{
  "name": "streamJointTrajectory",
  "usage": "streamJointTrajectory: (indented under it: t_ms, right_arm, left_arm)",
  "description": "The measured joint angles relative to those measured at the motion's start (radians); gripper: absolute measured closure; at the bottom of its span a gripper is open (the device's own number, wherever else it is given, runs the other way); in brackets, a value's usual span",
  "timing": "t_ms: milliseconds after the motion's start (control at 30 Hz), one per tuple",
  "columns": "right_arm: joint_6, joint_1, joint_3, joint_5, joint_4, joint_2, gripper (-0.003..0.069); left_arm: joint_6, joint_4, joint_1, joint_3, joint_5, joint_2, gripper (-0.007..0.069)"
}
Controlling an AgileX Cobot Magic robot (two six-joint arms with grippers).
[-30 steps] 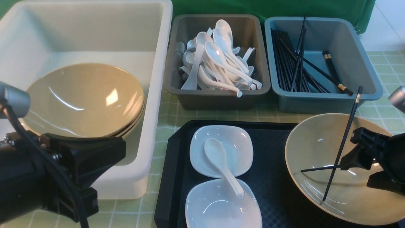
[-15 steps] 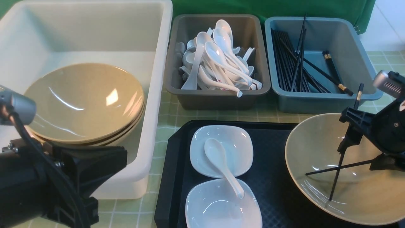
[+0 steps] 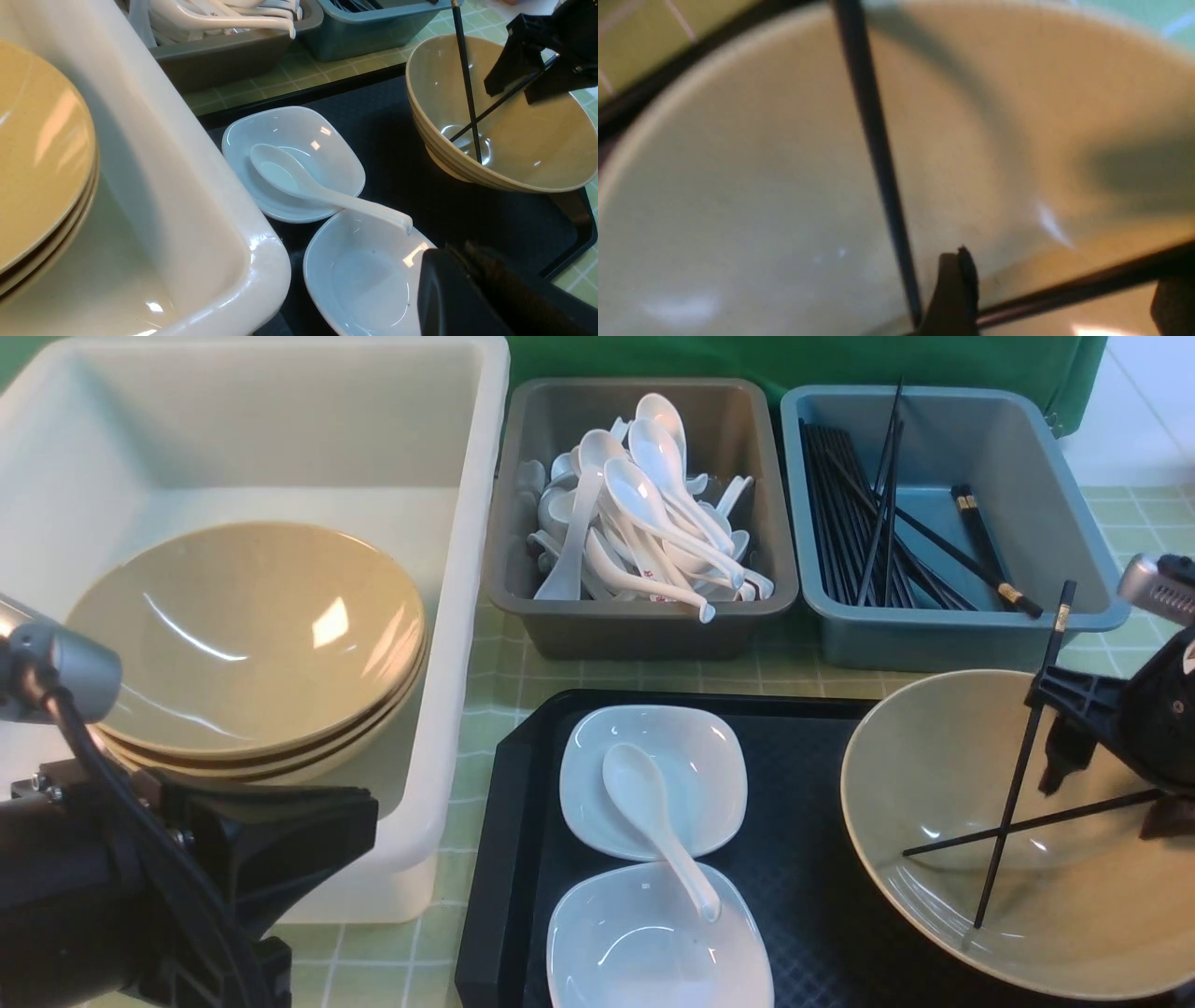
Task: On green table put chopsticks spoon bowls plates into blue grey white boxes.
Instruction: 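Move the grippers toward the tableware on the black tray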
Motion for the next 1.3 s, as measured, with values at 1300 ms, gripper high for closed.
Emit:
streamJointTrajectory:
  t_ms: [1300]
  right_arm:
    - [-0.214,0.100,-0.120,-0.009,-0.060,0.133,0.0129]
  left_arm:
    - [0.014,0.000,0.000,0.000,0.012,0.000,0.0625]
